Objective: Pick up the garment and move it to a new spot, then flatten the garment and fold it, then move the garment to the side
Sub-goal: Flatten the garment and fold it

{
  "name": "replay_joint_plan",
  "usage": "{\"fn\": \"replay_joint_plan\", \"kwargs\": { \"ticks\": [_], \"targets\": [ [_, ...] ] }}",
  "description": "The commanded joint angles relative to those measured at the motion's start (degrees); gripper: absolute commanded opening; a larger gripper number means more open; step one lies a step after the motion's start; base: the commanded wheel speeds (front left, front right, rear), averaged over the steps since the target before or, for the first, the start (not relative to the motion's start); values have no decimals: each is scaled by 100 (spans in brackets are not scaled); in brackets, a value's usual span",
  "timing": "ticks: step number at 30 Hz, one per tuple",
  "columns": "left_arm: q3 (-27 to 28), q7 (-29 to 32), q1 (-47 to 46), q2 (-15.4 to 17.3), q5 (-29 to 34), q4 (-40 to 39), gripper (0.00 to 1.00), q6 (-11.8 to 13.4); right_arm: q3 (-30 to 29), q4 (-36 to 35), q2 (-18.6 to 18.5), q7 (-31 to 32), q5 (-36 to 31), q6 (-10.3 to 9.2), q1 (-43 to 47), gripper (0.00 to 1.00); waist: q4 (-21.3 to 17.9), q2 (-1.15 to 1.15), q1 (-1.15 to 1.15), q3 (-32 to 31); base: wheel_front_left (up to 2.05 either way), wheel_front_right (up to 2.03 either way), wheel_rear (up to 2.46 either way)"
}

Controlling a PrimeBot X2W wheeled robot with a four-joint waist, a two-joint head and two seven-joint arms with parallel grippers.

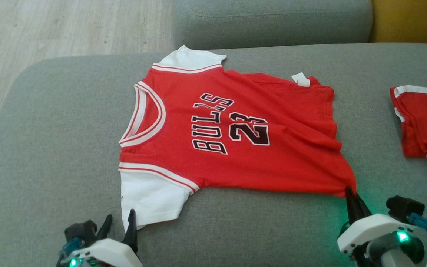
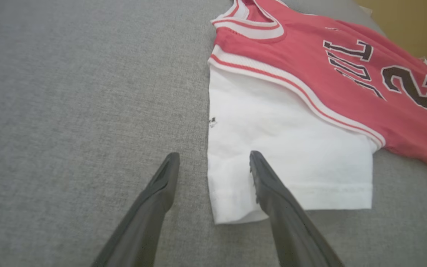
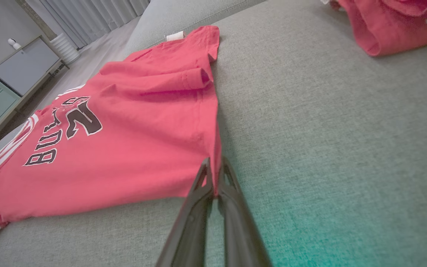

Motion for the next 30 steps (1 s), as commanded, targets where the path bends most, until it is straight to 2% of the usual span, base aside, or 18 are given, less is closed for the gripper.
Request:
{"fn": "replay_joint_plan", "kwargs": {
  "ticks": [1, 9, 10, 11, 12, 13, 20, 26, 30],
  "targets": [
    [137, -1, -313, 65, 45, -53, 100, 10, 149, -210, -32, 2, 22, -5, -75, 0, -19, 0, 0, 17, 0, 0, 0],
    [-101, 341, -562, 139, 171, 478, 100, -28, 197, -359, -32, 81, -2, -5, -102, 0, -120, 0, 0, 93, 0, 0, 0],
    [-141, 407, -576, 150, 186, 541, 94, -47, 200, -367, -32, 84, -5, -5, -105, 0, -127, 0, 0, 96, 0, 0, 0],
    [-182, 451, -594, 162, 202, 587, 58, -77, 202, -374, -32, 87, -8, -5, -107, 0, -132, 0, 0, 98, 0, 0, 0],
    [-220, 465, -614, 171, 210, 613, 11, -121, 201, -381, -32, 91, -12, -5, -110, 0, -136, 0, 0, 100, 0, 0, 0],
    [-261, 467, -628, 175, 220, 624, 0, -161, 199, -388, -32, 95, -17, -5, -117, 0, -139, 0, 0, 99, 0, 0, 0],
    [-245, 106, -763, 203, 70, 224, 0, -374, 240, -552, -32, 53, -53, -5, -212, 0, -129, 0, 0, 46, 0, 0, 0],
    [-99, -59, -884, 293, -91, -622, 0, -489, 215, -924, -32, -22, -151, -5, -379, 0, -143, 0, 0, -39, 0, 0, 0],
    [178, -81, -974, 287, -418, -1351, 0, -535, 202, -1329, -39, 23, -282, -5, -590, 0, -176, 0, 0, -88, 0, 0, 0]
  ]
}}
